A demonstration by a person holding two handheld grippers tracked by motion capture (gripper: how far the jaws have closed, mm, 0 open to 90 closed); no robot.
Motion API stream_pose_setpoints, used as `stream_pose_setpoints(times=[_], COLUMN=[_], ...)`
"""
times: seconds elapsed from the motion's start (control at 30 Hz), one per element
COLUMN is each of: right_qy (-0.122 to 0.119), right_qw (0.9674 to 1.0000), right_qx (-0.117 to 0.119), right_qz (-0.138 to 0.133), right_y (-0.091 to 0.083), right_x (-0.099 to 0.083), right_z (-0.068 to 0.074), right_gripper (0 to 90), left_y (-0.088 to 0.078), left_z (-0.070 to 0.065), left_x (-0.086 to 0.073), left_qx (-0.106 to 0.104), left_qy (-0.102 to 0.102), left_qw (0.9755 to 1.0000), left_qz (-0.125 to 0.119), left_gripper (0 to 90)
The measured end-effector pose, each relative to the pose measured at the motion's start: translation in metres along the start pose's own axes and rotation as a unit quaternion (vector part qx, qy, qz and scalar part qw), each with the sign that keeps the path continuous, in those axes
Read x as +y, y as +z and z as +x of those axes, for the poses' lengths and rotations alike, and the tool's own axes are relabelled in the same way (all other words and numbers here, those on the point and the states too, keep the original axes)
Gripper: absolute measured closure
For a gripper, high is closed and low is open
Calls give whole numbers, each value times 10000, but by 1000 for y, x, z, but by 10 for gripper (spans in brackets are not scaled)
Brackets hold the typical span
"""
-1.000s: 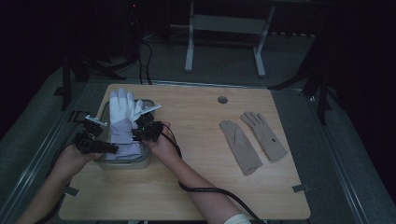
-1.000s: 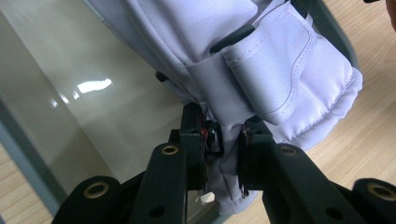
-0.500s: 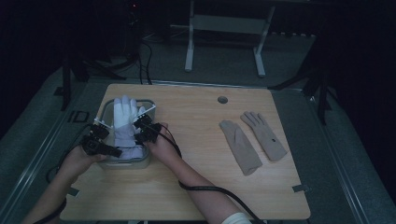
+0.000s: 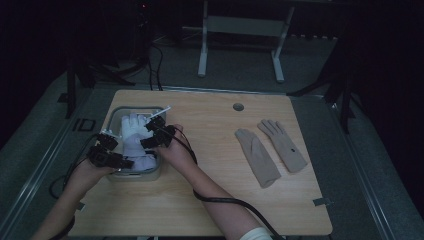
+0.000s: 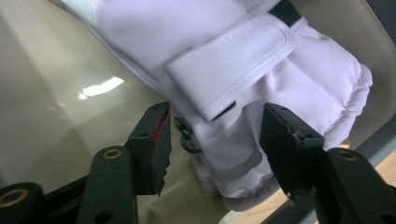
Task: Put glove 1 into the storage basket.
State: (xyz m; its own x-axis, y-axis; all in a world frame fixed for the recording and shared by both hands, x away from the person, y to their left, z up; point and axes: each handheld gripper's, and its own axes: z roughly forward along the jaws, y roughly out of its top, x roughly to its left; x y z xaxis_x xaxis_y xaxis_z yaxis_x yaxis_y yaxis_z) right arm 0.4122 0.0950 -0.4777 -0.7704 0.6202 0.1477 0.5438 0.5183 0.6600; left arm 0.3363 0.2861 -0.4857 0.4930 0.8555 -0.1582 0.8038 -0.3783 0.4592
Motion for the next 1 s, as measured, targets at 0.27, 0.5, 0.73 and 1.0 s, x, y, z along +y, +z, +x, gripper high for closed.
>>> stream_pose_setpoints(times=[0.27, 0.5, 0.73, 1.0], right_qy=[-42, -288, -300, -319], right_qw=[9990, 9990, 9990, 9992], right_qx=[411, 297, 280, 175], right_qz=[-147, -149, -171, -190], right_y=[-22, -37, -56, -79], right_x=[1, -4, -16, -32], right_z=[-9, -14, -25, -43], right_gripper=[205, 179, 174, 167], left_y=[-20, -24, -21, -13], left_z=[-16, -32, -56, -83], left_x=[4, 8, 15, 27], left_qx=[16, -182, -244, -404], left_qy=[-124, -76, 211, 379], left_qw=[9968, 9934, 9921, 9911], left_qz=[-784, -1130, -1211, -1206], left_gripper=[244, 212, 212, 64])
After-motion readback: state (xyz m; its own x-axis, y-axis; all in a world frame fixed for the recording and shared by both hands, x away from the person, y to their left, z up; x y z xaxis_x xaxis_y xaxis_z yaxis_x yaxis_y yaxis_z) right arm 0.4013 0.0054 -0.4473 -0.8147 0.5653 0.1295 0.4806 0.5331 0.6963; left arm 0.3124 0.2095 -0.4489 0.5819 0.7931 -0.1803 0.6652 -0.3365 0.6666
